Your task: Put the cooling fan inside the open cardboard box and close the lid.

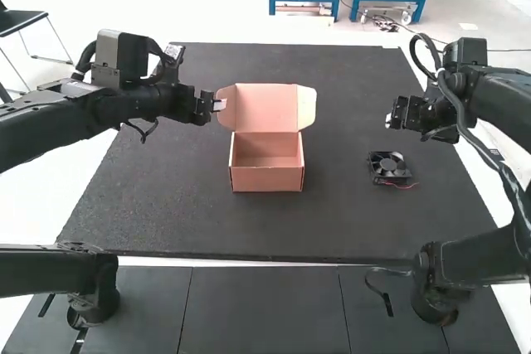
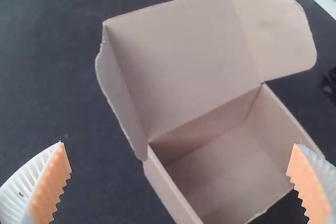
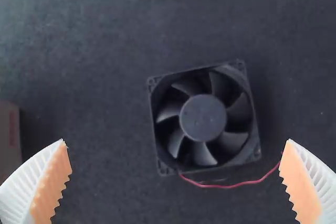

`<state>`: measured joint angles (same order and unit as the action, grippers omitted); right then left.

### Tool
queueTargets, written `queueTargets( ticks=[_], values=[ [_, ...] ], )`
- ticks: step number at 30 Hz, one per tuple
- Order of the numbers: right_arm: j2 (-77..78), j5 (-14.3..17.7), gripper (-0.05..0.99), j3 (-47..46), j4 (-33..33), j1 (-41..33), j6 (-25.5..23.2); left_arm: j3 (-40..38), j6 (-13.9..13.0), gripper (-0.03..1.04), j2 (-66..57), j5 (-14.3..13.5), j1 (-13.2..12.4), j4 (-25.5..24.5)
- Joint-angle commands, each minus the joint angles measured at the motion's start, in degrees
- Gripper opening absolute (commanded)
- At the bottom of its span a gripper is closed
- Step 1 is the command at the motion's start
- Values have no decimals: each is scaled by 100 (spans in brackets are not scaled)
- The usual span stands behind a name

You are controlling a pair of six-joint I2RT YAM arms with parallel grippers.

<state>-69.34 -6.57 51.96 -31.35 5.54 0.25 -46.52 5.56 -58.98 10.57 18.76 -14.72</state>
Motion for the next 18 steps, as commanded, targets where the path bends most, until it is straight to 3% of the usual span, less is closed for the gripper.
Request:
queueTargets(
  ticks=[1,5,9,13,18],
  values=[
    [-466,472,91,692,-196,96,573,-261,129,97,159,-406,-22,-119],
    [-906,560,91,1255,-371,255,740,-419,77,97,176,-424,13,-321],
    [-1310,648,91,1554,-538,386,827,-568,-205,97,185,-424,13,-602],
    [-1670,648,91,1615,-820,483,1012,-577,-337,97,220,-406,13,-866],
    [-2127,639,89,1518,-925,694,1082,-516,-345,97,352,-380,13,-848]
  ],
)
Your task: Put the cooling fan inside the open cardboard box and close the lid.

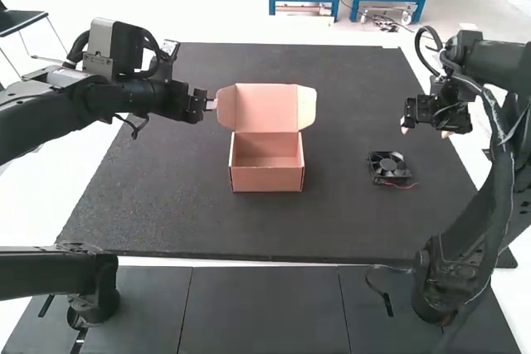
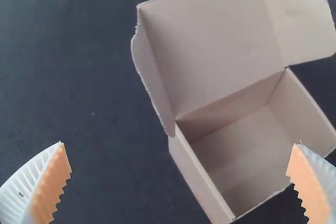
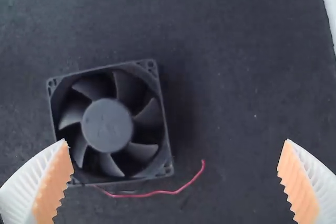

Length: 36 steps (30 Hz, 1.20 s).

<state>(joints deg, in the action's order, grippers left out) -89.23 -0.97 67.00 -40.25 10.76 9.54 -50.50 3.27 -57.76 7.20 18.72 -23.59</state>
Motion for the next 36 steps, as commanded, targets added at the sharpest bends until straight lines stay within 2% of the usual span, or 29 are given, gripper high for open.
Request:
queueTargets(
  ticks=[1,16,36],
  values=[
    [-218,88,89,15,-36,207,171,-109,-116,97,239,-43,18,39],
    [-1000,212,89,-56,149,286,672,111,-81,97,283,-43,-18,294],
    [-1668,176,88,6,404,268,681,40,-46,97,283,-43,-18,189]
  ],
)
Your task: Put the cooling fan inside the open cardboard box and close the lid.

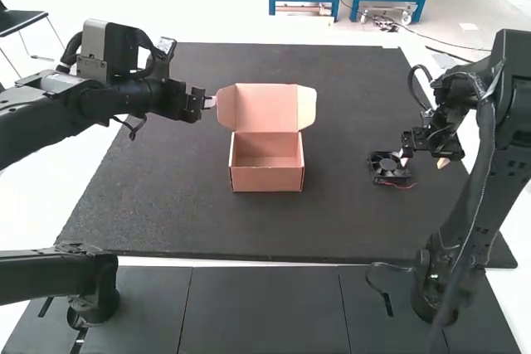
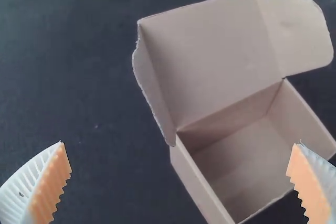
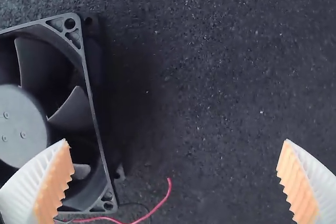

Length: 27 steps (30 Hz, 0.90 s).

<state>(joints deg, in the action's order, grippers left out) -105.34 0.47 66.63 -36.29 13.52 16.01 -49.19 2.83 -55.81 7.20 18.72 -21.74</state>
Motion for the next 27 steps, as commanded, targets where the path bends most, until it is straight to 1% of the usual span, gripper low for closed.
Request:
queueTargets(
  ticks=[1,11,22,27],
  values=[
    [-92,23,88,61,17,-16,34,-91,7,97,88,-43,-18,3],
    [-347,23,88,271,43,-42,25,-117,69,97,97,-43,-18,-32],
    [-584,15,88,544,26,-42,7,-196,200,97,97,-43,-9,-94],
    [-698,15,89,553,-141,-42,25,-205,200,97,97,-43,-26,-94]
  ],
)
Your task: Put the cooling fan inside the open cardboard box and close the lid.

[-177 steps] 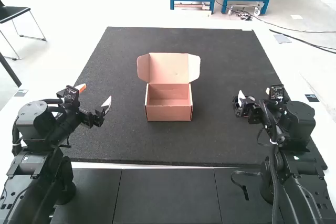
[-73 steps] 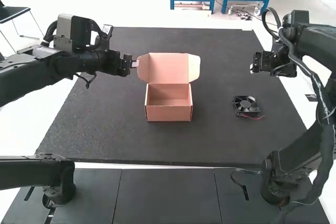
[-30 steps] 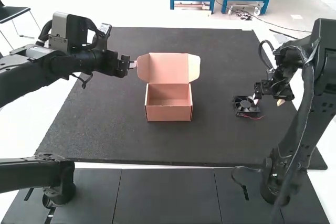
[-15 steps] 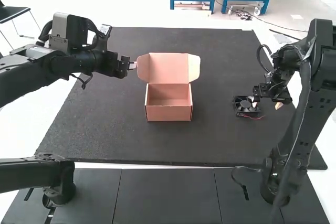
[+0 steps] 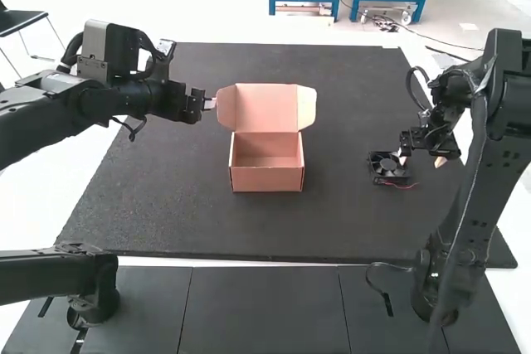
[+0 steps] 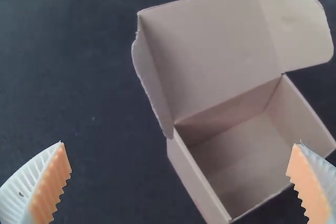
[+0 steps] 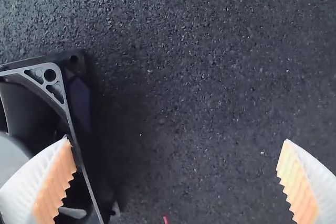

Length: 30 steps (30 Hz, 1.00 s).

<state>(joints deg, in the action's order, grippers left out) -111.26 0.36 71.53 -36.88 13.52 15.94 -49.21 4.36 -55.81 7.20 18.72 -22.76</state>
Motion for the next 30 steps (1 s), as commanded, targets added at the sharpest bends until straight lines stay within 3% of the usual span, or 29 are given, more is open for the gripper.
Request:
queueTargets(
  ticks=[1,17,30],
  values=[
    [-106,34,89,72,-117,-42,32,-203,47,97,97,-43,-26,9],
    [-159,87,88,28,-601,-42,58,-212,56,97,88,-43,-26,18],
    [-423,61,64,28,-645,-104,58,-229,83,97,141,-43,-26,-18]
  ],
)
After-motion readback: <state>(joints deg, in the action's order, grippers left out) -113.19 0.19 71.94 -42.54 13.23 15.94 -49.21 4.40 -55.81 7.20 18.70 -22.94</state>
